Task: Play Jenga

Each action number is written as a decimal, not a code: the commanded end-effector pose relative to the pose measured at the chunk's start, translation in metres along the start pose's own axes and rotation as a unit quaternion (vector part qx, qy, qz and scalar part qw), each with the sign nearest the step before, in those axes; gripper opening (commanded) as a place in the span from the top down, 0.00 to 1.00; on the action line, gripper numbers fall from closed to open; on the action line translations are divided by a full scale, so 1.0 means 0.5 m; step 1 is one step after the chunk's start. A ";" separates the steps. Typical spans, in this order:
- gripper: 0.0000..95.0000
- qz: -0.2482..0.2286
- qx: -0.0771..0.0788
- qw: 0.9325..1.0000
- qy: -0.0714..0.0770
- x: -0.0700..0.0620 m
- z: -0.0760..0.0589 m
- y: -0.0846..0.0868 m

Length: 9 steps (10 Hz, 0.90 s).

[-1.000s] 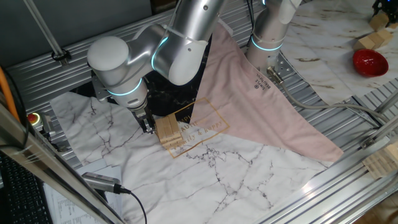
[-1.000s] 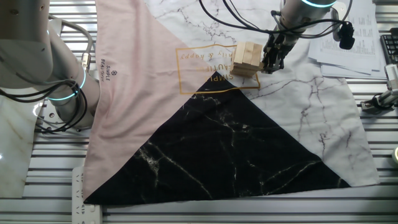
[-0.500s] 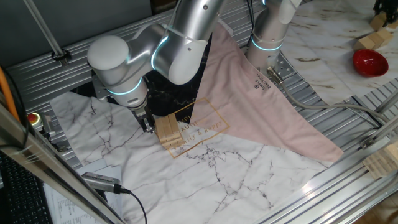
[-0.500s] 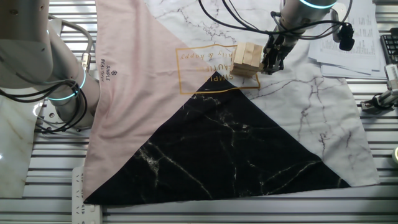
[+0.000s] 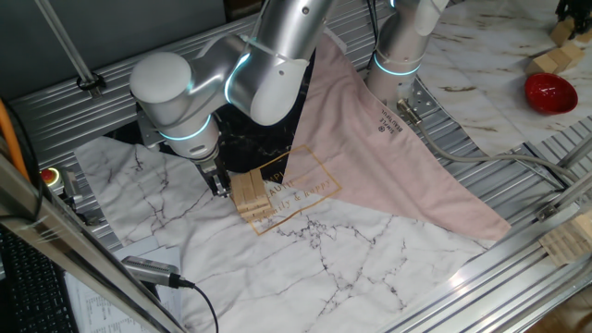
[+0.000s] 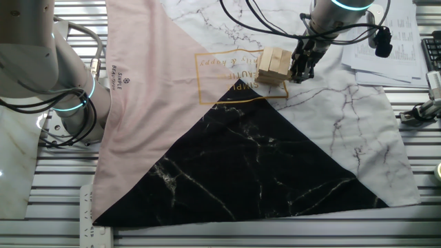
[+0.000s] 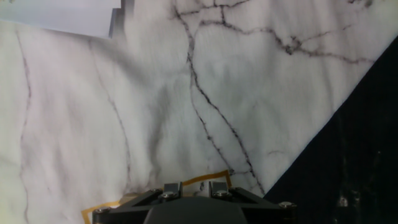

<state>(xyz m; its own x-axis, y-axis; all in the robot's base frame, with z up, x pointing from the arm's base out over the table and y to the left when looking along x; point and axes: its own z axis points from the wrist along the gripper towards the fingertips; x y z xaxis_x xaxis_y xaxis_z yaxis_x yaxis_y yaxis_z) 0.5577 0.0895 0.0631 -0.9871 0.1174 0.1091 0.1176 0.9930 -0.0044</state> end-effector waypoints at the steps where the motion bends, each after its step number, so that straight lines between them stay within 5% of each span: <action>1: 1.00 0.000 0.001 1.000 0.000 0.000 0.003 -0.001; 9: 1.00 0.014 -0.004 1.000 0.000 -0.005 0.007 0.005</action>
<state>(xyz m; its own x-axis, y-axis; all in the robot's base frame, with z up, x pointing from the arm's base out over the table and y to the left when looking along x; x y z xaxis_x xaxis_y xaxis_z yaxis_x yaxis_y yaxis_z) 0.5604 0.0911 0.0622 -0.9836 0.1444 0.1084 0.1451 0.9894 -0.0012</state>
